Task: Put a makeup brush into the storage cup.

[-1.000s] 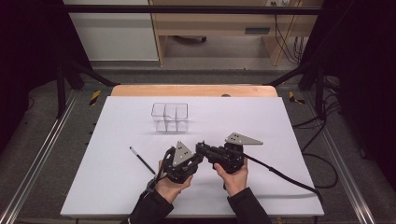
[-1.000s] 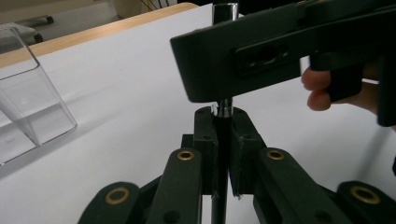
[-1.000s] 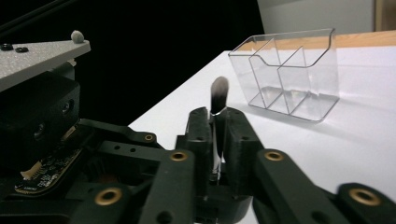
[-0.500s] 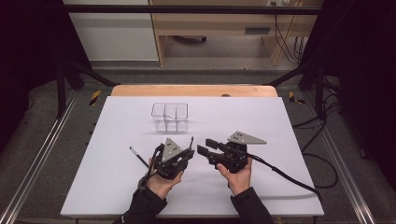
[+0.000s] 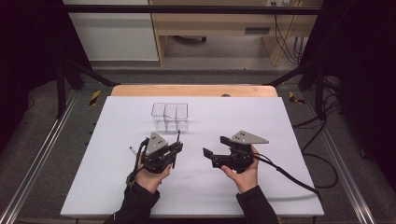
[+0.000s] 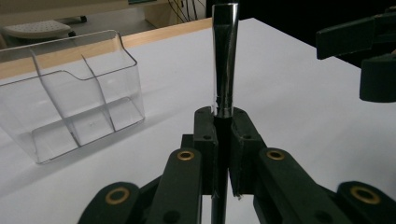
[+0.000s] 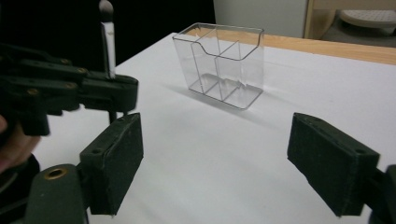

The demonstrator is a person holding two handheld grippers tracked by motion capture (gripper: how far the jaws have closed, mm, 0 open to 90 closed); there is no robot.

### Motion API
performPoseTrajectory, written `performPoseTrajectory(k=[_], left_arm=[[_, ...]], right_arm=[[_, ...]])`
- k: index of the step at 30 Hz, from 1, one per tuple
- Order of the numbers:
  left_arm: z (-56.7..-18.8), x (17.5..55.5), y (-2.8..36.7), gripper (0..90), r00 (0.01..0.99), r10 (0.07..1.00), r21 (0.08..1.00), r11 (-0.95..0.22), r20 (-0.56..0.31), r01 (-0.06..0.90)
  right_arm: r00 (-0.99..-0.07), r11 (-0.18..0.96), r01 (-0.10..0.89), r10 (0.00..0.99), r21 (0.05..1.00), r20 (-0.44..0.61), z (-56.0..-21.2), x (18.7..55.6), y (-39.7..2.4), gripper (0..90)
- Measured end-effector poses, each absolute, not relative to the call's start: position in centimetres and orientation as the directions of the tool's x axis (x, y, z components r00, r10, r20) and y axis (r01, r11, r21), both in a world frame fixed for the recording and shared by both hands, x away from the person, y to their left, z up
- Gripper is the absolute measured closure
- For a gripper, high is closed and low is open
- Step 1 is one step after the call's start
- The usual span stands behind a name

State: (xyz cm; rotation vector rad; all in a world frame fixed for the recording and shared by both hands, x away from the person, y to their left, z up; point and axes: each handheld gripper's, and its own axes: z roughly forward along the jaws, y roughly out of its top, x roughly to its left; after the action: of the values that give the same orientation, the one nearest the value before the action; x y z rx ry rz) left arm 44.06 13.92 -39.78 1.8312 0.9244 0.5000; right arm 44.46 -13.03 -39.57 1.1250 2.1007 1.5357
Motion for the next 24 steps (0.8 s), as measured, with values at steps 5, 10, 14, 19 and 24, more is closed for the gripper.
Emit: performPoseTrajectory(k=[5, 10, 14, 19, 24], left_arm=[[-39.2, 44.2, 14.7, 82.5, 0.612, 0.788, 0.906, -0.208, -0.067, 0.367], [-38.6, 44.4, 15.7, 82.5, 0.596, 0.799, 0.914, -0.18, -0.08, 0.364], [-38.0, 44.6, 16.6, 82.5, 0.584, 0.807, 0.918, -0.16, -0.09, 0.362], [-37.4, 44.7, 17.6, 82.5, 0.572, 0.815, 0.925, -0.138, -0.096, 0.353], [-36.9, 44.9, 18.2, 82.5, 0.561, 0.822, 0.93, -0.124, -0.099, 0.345]], right_arm=[[-0.626, 0.113, 0.414, 0.756, 0.903, 0.192, -39.9, 44.6, -13.7, 12.8], [-0.6, 0.114, 0.426, 0.778, 0.897, 0.187, -40.2, 44.8, -14.9, 9.9], [-0.593, 0.126, 0.43, 0.786, 0.894, 0.174, -40.4, 44.8, -15.5, 8.6], [-0.581, 0.156, 0.435, 0.801, 0.887, 0.144, -41.0, 44.7, -16.0, 7.2], [-0.573, 0.174, 0.435, 0.81, 0.883, 0.122, -41.2, 44.5, -16.5, 6.7]])
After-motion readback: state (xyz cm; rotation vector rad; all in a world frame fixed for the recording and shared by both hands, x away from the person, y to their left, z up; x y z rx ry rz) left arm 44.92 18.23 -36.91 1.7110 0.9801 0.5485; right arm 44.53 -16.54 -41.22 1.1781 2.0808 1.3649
